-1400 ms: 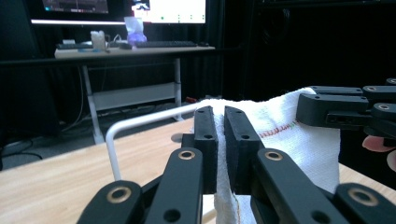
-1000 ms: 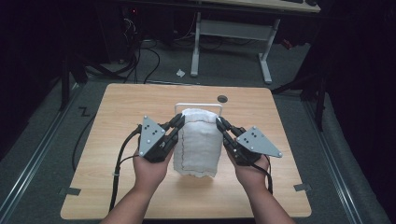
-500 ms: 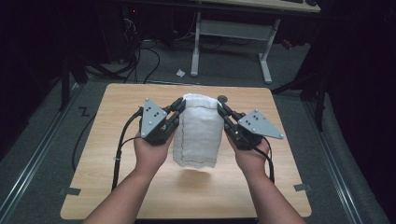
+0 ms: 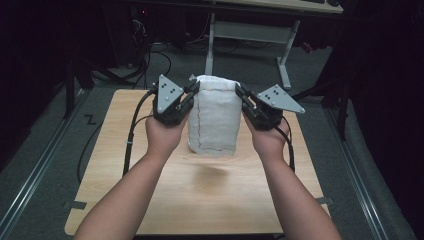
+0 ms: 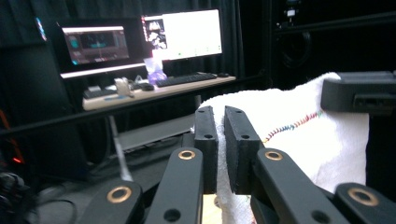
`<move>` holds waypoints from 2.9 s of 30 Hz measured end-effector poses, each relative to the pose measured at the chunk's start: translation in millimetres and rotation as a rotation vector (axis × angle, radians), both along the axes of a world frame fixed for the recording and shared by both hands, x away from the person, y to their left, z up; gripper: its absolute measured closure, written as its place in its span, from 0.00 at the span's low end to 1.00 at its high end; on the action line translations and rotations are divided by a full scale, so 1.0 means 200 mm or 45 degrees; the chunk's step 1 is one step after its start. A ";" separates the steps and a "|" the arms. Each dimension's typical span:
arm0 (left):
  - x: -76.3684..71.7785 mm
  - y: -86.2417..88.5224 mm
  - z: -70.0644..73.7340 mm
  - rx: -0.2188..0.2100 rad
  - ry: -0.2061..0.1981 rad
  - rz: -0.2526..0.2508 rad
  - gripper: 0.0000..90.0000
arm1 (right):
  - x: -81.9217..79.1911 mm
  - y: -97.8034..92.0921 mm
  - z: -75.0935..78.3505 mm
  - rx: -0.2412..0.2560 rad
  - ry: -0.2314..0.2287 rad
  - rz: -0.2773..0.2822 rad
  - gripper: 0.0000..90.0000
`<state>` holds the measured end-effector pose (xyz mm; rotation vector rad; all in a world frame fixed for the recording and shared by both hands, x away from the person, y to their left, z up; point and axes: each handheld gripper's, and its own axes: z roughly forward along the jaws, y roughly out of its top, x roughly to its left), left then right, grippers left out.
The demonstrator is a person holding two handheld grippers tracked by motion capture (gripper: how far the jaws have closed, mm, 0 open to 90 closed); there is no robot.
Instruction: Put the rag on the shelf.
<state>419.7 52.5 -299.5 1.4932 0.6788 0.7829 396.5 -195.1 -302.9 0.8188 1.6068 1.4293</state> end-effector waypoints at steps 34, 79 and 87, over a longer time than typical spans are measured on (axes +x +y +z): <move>0.65 -0.10 -0.10 0.187 0.300 0.144 0.93 | 0.65 0.06 -0.03 -0.144 0.282 -0.101 0.95; 0.56 0.16 -0.28 0.056 0.472 0.053 0.28 | 0.59 -0.02 -0.22 -0.145 0.464 -0.038 0.36; 0.53 0.24 -0.26 0.088 0.499 0.051 0.15 | 0.55 -0.08 -0.23 -0.095 0.505 0.007 0.14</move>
